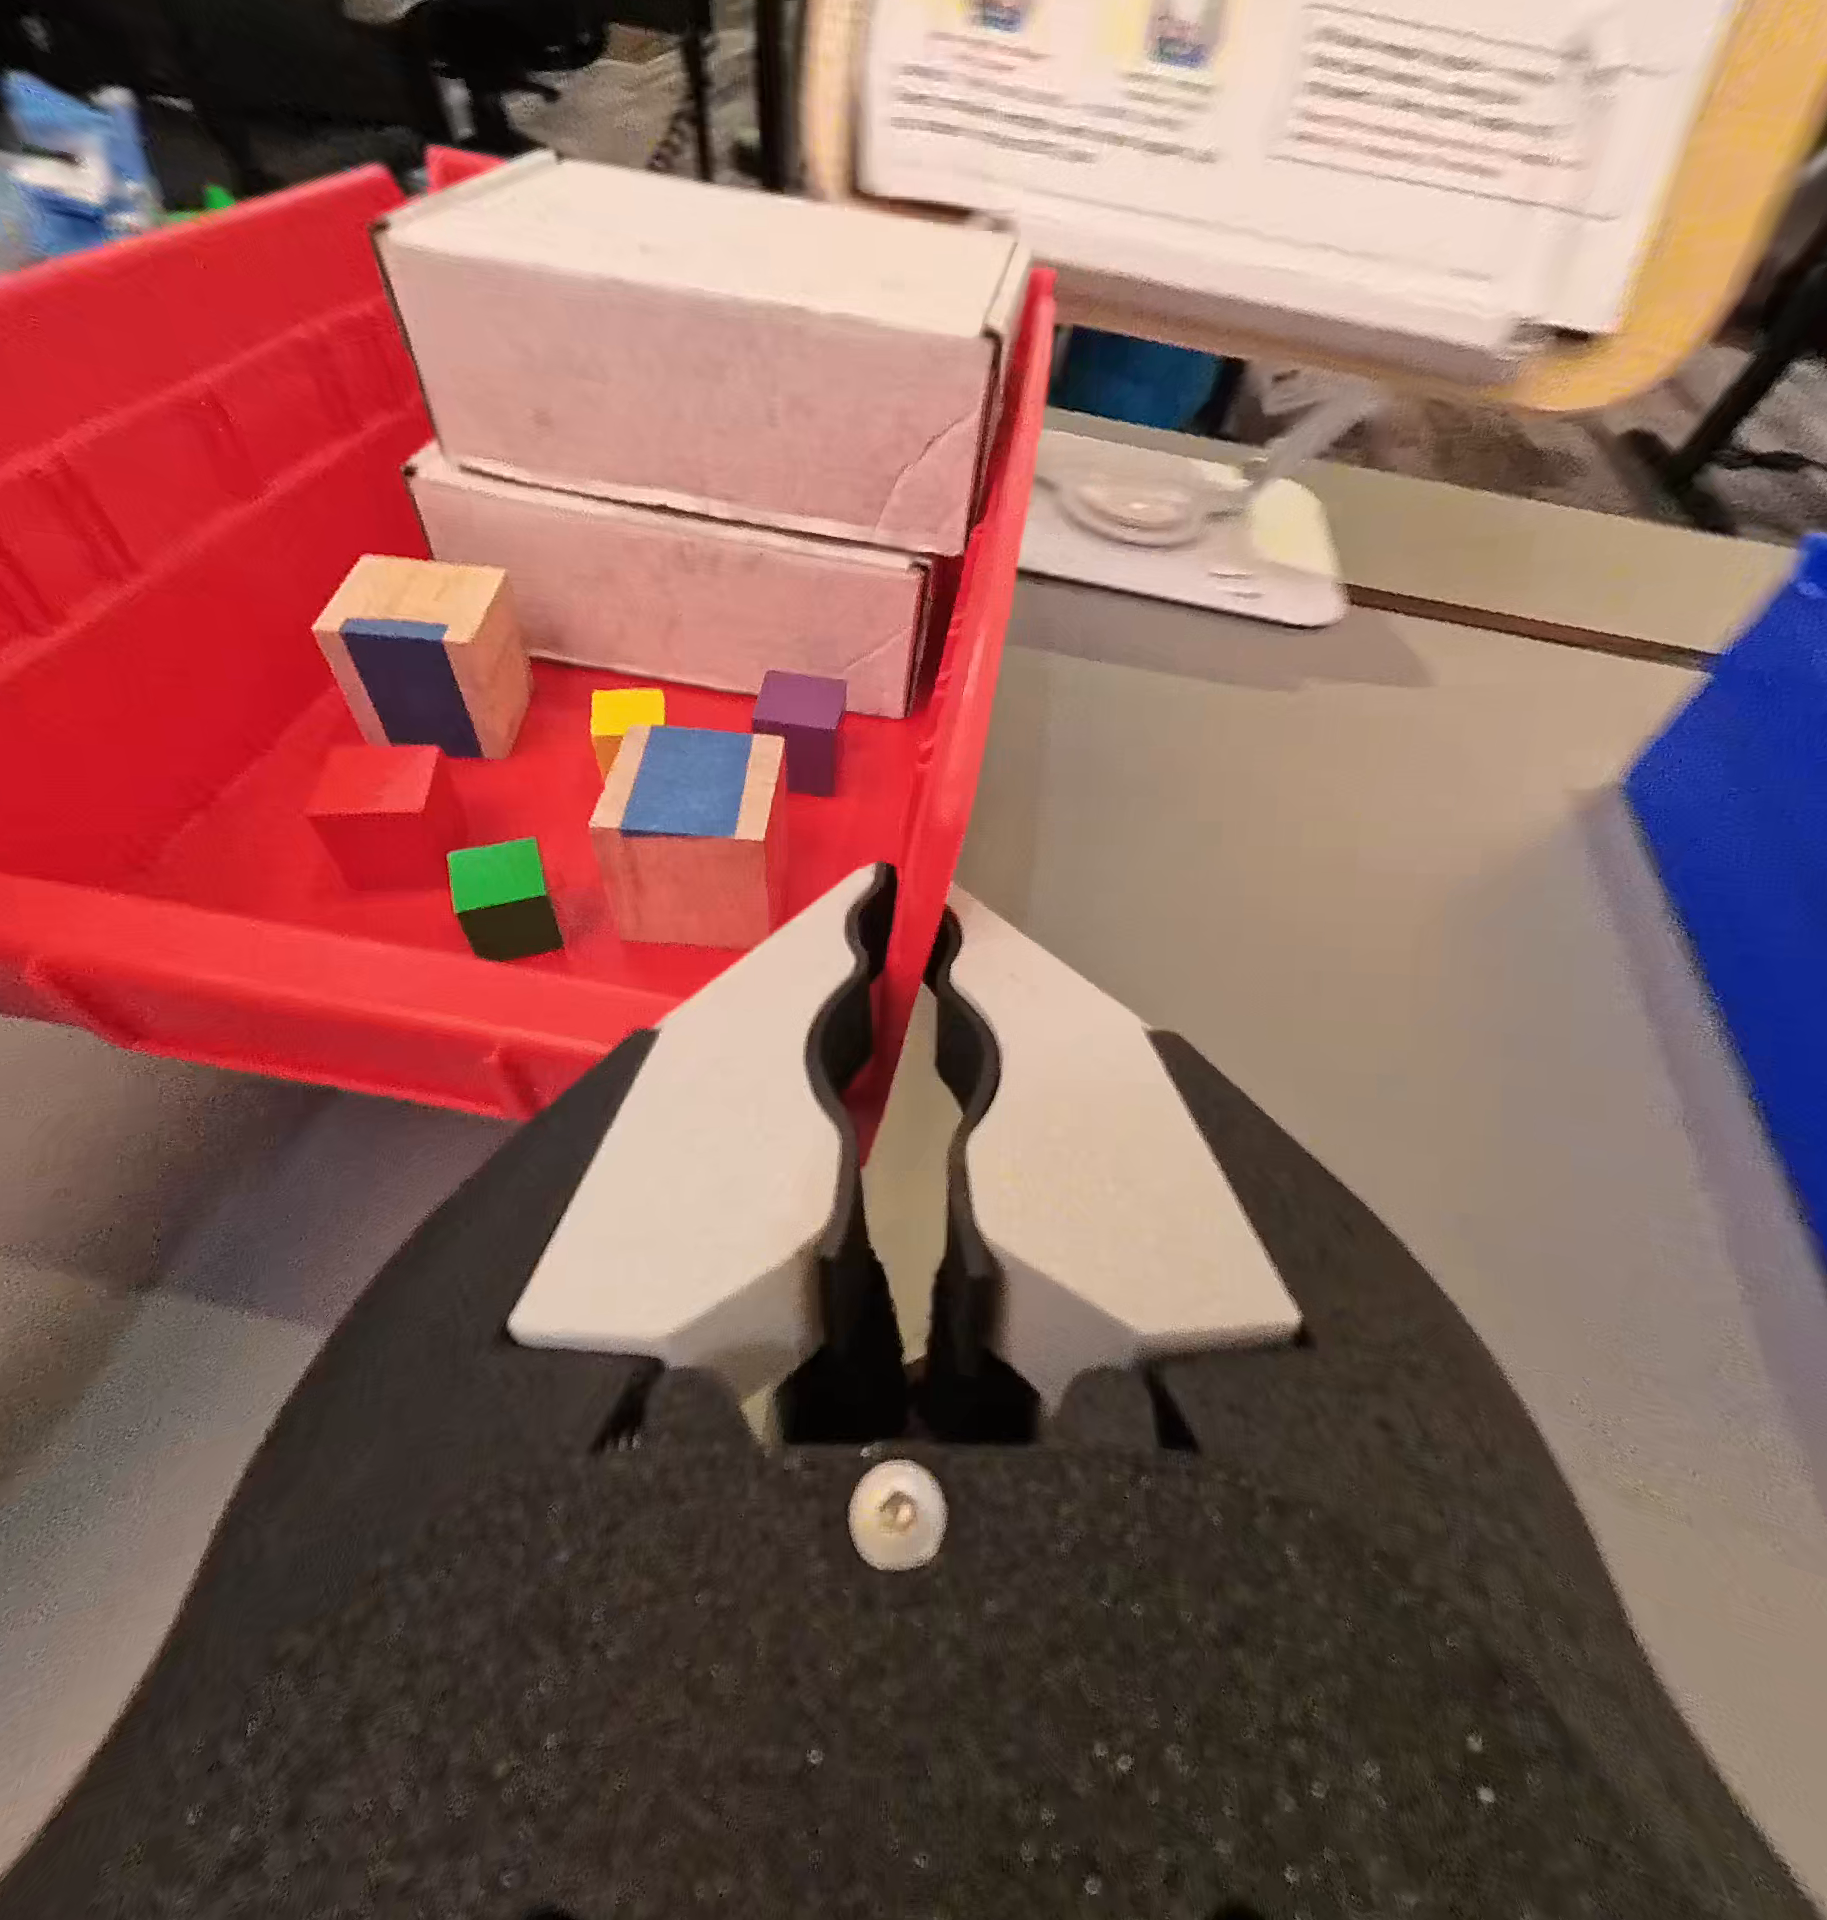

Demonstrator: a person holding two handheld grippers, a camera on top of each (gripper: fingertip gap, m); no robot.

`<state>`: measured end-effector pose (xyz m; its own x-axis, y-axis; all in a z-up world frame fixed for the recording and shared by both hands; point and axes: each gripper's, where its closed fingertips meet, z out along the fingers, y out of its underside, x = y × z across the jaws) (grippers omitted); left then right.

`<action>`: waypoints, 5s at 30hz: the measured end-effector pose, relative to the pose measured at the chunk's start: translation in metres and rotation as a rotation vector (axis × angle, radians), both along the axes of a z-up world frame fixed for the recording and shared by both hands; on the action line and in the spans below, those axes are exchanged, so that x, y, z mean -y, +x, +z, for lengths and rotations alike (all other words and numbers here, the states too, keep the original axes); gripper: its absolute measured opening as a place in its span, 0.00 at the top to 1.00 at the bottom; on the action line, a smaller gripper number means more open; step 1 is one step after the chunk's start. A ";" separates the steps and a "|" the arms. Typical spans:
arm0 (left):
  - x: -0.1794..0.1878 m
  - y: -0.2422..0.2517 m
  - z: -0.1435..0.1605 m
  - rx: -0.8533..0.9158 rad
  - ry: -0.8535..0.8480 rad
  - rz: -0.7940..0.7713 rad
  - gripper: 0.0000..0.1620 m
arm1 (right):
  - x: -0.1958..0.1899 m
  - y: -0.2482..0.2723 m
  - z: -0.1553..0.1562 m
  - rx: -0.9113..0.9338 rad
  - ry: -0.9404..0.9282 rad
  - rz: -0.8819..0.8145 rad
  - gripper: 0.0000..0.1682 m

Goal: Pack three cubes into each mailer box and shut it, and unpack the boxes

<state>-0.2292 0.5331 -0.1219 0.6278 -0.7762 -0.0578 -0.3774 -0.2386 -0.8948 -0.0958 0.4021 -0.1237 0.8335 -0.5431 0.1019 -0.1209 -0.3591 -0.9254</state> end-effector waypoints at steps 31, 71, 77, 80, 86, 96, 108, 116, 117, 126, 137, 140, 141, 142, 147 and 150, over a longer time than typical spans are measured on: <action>-0.120 -0.132 -0.045 0.007 -0.106 0.219 1.00 | 0.188 0.135 0.026 -0.062 0.141 0.030 0.69; -0.099 -0.130 -0.048 -0.060 -0.101 0.112 1.00 | 0.207 0.171 -0.045 -0.123 -0.156 -0.060 0.96; -0.097 -0.130 -0.048 -0.054 -0.106 0.116 1.00 | 0.208 0.171 -0.045 -0.165 -0.138 -0.065 0.96; -0.095 -0.130 -0.043 -0.052 -0.112 0.135 0.98 | 0.210 0.168 -0.037 -0.193 -0.095 -0.074 0.90; -0.059 -0.147 0.006 0.126 -0.072 0.226 0.77 | 0.216 0.140 -0.004 -0.210 0.055 -0.017 0.83; 0.030 -0.101 -0.011 0.108 -0.120 0.001 0.79 | 0.210 0.088 -0.010 -0.292 0.101 0.189 0.83; 0.034 -0.091 -0.015 0.114 -0.155 -0.035 0.78 | 0.201 0.076 -0.020 -0.177 -0.005 0.233 0.84; 0.040 -0.084 -0.012 0.135 -0.159 -0.084 0.73 | 0.200 0.073 -0.022 -0.223 0.002 0.245 0.84; 0.040 -0.083 -0.012 0.135 -0.165 -0.086 0.73 | 0.200 0.074 -0.024 -0.225 -0.002 0.244 0.84; 0.043 -0.087 -0.015 0.102 -0.148 -0.091 0.72 | 0.201 0.064 -0.023 -0.259 0.008 0.266 0.84; 0.053 -0.075 -0.018 0.158 -0.261 -0.139 0.61 | 0.200 0.066 -0.029 -0.258 -0.020 0.271 0.84; 0.060 -0.074 -0.017 0.177 -0.288 -0.162 0.59 | 0.201 0.064 -0.027 -0.264 -0.010 0.274 0.84; 0.062 -0.073 -0.017 0.178 -0.297 -0.172 0.59 | 0.201 0.064 -0.027 -0.261 -0.012 0.274 0.84; 0.063 -0.071 -0.018 0.179 -0.305 -0.182 0.58 | 0.200 0.064 -0.028 -0.258 -0.016 0.274 0.84; 0.069 -0.062 -0.025 0.159 -0.350 -0.220 0.54 | 0.199 0.067 -0.033 -0.263 -0.035 0.273 0.84; 0.073 -0.059 -0.023 0.178 -0.385 -0.241 0.49 | 0.200 0.066 -0.031 -0.281 -0.020 0.274 0.84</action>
<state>-0.2880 0.4596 -0.1452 0.4017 -0.8446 0.3541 -0.3113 -0.4896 -0.8145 -0.0296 0.2018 -0.1547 0.9443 -0.2968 -0.1424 -0.2654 -0.4305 -0.8627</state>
